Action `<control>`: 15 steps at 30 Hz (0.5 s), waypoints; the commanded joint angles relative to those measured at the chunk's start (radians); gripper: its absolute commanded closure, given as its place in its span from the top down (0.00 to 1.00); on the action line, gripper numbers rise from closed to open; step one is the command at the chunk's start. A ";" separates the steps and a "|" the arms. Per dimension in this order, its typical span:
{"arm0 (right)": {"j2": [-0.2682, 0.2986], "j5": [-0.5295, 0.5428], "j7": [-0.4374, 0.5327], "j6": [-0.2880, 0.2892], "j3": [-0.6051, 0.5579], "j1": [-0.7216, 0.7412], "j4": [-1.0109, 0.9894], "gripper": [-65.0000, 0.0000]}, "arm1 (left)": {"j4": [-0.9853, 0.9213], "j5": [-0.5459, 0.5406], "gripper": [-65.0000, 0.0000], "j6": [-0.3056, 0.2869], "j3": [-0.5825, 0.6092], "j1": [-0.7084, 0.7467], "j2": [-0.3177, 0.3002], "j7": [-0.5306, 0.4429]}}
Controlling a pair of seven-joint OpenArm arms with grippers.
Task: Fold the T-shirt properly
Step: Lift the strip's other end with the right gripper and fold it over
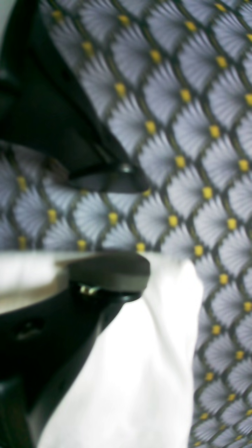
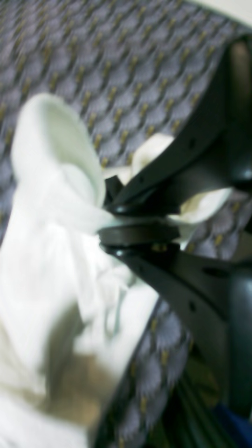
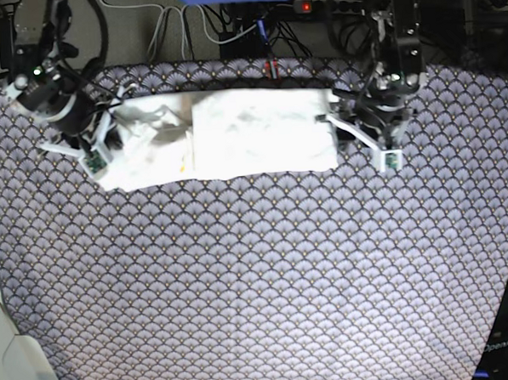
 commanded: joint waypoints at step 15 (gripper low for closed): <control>-0.067 0.016 0.017 -0.001 -0.119 0.041 0.041 0.00 | 0.017 -0.004 0.46 0.001 -0.075 0.034 -0.034 -0.009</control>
